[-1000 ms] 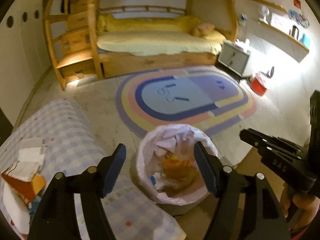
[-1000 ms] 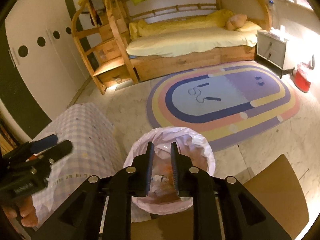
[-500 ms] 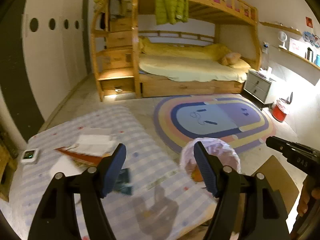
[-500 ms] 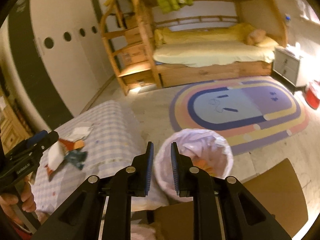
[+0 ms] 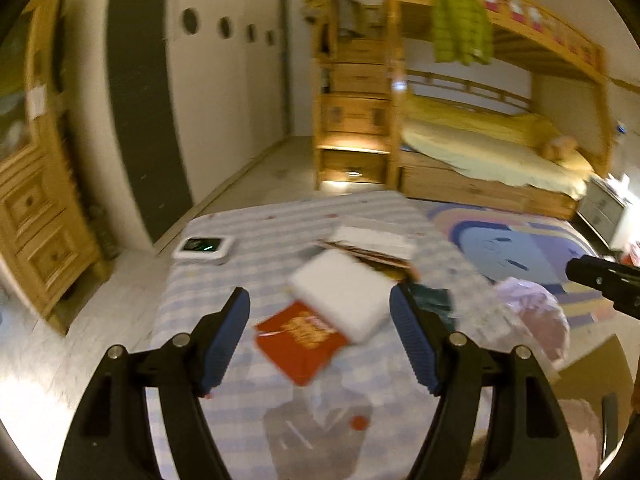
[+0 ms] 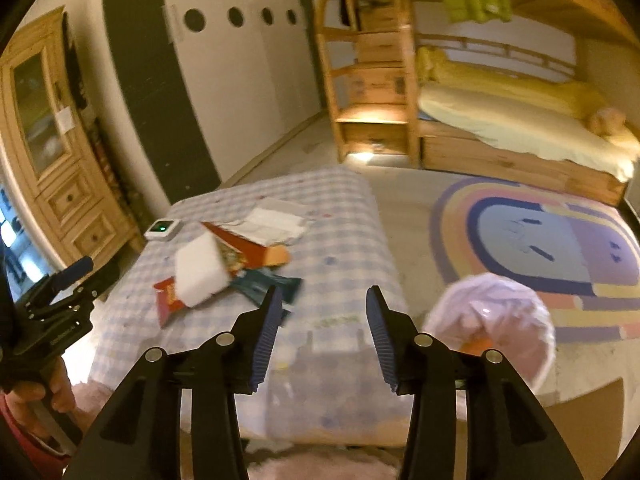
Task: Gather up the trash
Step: 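Move both grippers back over the trash on the mattress, then grasp the white gold-trimmed paper wrapper with the right gripper and lift it, then grasp the dark green wrapper with the left gripper while the right gripper holds the white wrapper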
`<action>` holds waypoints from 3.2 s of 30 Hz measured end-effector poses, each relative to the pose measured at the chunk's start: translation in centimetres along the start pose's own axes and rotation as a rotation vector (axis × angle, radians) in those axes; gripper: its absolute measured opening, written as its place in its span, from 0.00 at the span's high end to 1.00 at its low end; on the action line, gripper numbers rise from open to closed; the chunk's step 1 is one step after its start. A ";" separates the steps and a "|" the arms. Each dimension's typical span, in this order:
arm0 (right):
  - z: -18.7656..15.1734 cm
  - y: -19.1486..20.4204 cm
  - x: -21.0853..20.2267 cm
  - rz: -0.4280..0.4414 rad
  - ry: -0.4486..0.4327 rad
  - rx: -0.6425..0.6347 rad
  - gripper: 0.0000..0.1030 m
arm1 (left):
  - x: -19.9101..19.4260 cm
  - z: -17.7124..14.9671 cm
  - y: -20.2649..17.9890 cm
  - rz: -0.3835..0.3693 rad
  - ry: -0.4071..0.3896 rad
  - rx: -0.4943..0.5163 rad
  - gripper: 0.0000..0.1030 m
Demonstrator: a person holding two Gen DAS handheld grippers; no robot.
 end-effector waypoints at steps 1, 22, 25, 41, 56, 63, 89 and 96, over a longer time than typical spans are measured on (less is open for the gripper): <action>0.3 0.8 0.6 0.016 0.002 -0.006 0.56 | 0.2 0.0 0.8 0.012 -0.004 -0.014 0.29; 5.5 7.4 18.1 0.088 0.107 -0.176 0.57 | 9.6 1.7 8.1 0.109 0.016 -0.115 0.28; 5.6 7.3 20.3 0.060 0.135 -0.191 0.56 | 10.5 2.2 8.7 0.111 0.024 -0.126 0.28; 2.8 8.9 20.0 0.090 0.226 -0.318 0.84 | 11.1 1.7 9.1 0.110 0.051 -0.151 0.28; 6.2 6.2 8.3 0.023 -0.058 -0.113 0.98 | 5.9 0.9 8.6 0.101 -0.046 -0.168 0.28; 4.2 3.1 3.1 -0.049 -0.075 -0.089 0.98 | 3.0 -1.5 3.2 -0.061 0.046 -0.126 0.28; -4.9 1.6 4.3 -0.113 0.141 -0.268 0.98 | 4.2 -8.0 -1.8 -0.101 0.188 -0.089 0.28; -4.4 -0.2 2.9 -0.150 0.099 -0.183 0.98 | 5.3 -8.4 -2.6 -0.134 0.222 -0.126 0.35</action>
Point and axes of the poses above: each gripper's, at about its wrist camera, not at the fingertips, and x roughly the way its jaws point, y to its left, z to its top, the point moved 3 cm from there along x, roughly the way its jaws point, and after that the axes turned 7 degrees about -z, right-handed, at the moved point
